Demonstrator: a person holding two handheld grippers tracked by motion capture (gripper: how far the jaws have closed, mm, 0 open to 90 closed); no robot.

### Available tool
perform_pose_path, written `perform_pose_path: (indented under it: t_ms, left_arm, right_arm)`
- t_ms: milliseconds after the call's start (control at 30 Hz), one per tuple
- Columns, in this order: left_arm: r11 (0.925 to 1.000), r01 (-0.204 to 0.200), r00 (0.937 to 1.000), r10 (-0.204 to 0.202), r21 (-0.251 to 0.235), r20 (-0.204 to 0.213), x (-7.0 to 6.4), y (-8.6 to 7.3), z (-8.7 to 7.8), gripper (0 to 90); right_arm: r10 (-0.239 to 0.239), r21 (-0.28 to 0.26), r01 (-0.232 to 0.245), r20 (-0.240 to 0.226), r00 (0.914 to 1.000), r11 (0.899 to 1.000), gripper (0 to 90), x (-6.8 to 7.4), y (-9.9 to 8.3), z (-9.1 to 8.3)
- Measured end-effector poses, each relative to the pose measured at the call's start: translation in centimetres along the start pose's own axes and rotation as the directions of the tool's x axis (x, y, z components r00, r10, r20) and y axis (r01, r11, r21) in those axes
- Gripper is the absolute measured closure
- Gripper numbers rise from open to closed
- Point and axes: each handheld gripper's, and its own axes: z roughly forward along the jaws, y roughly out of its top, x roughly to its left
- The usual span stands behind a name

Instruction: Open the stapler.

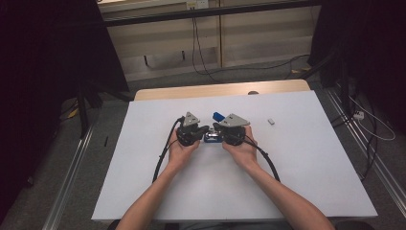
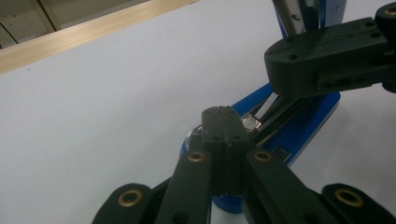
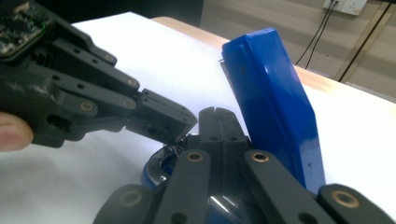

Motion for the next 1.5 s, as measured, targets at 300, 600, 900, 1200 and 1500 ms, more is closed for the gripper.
perform_pose_path:
  t_ms: [300,600,900,1200,1500]
  left_arm:
    - [1.0,-0.001,1.0,0.001,0.002,0.002,0.0,0.0,0.0,90.0]
    - [1.0,-0.001,1.0,0.001,0.003,0.001,0.1,0.0,0.0,90.0]
    - [0.9999,0.008,0.9999,-0.008,-0.008,0.009,0.2,-0.1,0.0,90.0]
    - [1.0,0.006,1.0,-0.006,-0.005,0.003,0.1,0.0,0.0,90.0]
    - [1.0,0.005,1.0,-0.005,-0.003,-0.002,0.0,0.0,0.0,90.0]
  right_arm:
    - [-0.005,-0.002,0.005,0.008,1.0,1.0,90.0,0.1,0.1,-0.1]
    - [0.007,-0.003,-0.007,0.019,0.9998,1.0,90.0,-0.2,0.3,-0.4]
    - [0.015,-0.007,-0.015,0.054,0.9984,1.0,90.0,-0.5,0.5,-0.8]
    - [0.014,-0.005,-0.014,0.057,0.9983,1.0,90.0,-0.6,0.5,-0.9]
    - [0.029,-0.007,-0.028,0.067,0.9974,1.0,90.0,-0.5,0.5,-1.0]
